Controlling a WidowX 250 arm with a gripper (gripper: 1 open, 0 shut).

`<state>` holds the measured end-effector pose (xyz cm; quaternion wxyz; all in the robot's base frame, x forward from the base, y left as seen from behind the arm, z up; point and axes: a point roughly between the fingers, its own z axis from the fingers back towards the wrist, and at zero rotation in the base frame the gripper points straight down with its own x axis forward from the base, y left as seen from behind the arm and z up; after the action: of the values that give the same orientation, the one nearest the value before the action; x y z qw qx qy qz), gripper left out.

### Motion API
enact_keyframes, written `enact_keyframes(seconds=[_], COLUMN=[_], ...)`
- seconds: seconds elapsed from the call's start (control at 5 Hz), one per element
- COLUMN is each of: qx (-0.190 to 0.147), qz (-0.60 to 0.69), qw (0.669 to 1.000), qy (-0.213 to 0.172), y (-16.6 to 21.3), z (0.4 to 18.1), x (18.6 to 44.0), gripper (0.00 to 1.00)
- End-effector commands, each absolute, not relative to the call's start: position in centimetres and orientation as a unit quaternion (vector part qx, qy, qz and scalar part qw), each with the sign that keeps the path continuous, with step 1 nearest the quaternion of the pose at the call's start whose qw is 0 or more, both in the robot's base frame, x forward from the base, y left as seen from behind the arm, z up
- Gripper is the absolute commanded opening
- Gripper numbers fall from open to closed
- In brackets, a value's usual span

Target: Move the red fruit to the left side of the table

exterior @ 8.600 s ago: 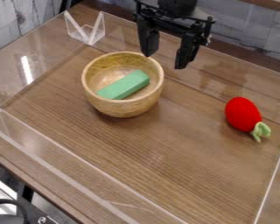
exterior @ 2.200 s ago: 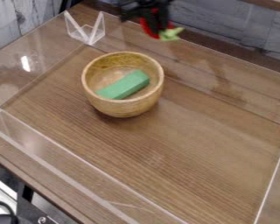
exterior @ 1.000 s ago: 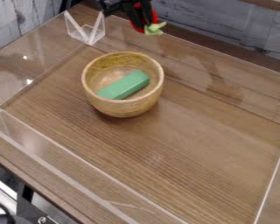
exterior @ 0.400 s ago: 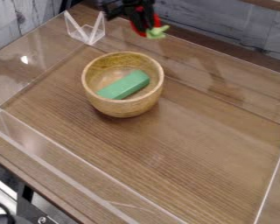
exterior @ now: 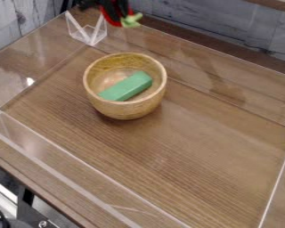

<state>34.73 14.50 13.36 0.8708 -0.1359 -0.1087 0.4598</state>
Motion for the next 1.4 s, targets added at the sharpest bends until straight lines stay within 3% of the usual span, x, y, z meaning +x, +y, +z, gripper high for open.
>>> enact_keyframes(seconds=[0.0,0.6,1.2], qx=[-0.117,-0.078,-0.051], qz=[0.486,0.539,0.519], qw=[0.852,0.823,0.839], qy=[-0.156,-0.161,-0.156], y=[16.5,21.2,21.1], z=[15.4,13.0,9.1], x=[35.2,35.1,35.3], gripper=[0.0,0.0,0.0])
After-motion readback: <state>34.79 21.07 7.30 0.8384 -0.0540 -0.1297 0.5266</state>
